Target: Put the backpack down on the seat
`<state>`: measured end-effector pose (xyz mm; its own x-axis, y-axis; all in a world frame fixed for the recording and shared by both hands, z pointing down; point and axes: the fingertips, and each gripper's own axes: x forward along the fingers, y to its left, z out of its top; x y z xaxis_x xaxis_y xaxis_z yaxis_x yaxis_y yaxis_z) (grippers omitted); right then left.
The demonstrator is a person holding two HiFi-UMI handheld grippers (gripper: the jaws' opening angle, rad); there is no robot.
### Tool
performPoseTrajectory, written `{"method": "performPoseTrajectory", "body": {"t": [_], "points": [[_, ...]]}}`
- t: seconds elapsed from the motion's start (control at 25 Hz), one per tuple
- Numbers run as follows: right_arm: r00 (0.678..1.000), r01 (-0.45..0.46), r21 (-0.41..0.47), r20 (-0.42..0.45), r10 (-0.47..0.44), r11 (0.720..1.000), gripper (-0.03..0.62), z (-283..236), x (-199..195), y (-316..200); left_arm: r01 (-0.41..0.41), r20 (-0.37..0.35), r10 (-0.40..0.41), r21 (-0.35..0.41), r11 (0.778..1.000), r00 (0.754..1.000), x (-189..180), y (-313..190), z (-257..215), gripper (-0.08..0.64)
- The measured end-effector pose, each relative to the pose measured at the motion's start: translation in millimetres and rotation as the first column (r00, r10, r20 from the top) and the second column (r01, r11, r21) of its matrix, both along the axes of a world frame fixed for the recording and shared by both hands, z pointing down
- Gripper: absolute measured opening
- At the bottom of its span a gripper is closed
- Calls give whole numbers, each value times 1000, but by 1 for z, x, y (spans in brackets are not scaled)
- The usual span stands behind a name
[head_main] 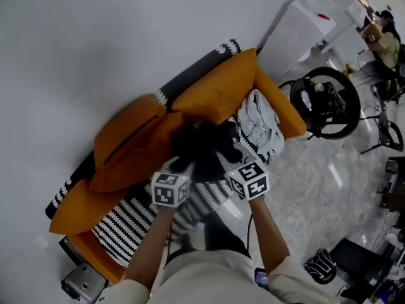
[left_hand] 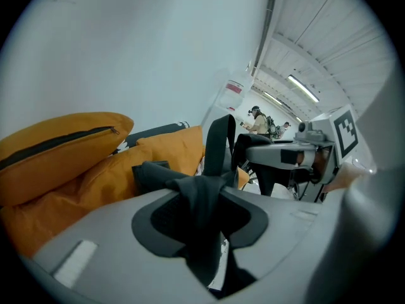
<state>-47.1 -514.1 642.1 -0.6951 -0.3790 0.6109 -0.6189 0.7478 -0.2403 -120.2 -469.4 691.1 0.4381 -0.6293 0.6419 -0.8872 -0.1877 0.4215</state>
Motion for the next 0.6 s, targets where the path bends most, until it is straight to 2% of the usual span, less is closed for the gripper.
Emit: {"method": "performPoseTrajectory", "body": {"t": [0.24,0.44,0.6], "points": [[1000,0,-35,-1,0,999,43,25,-4,-15,-1,3,1,-43,999,1000,-2,-10,26,126],[999,-26,-55,28,28,998,48,38,-2,-30,-8,15,9,-39,999,1000,-1,-23,37,132],[998,-59,-89,4,60,994,71,55,2,-41,-11,33,13,-61,998,999,0,-34,48,147]]}}
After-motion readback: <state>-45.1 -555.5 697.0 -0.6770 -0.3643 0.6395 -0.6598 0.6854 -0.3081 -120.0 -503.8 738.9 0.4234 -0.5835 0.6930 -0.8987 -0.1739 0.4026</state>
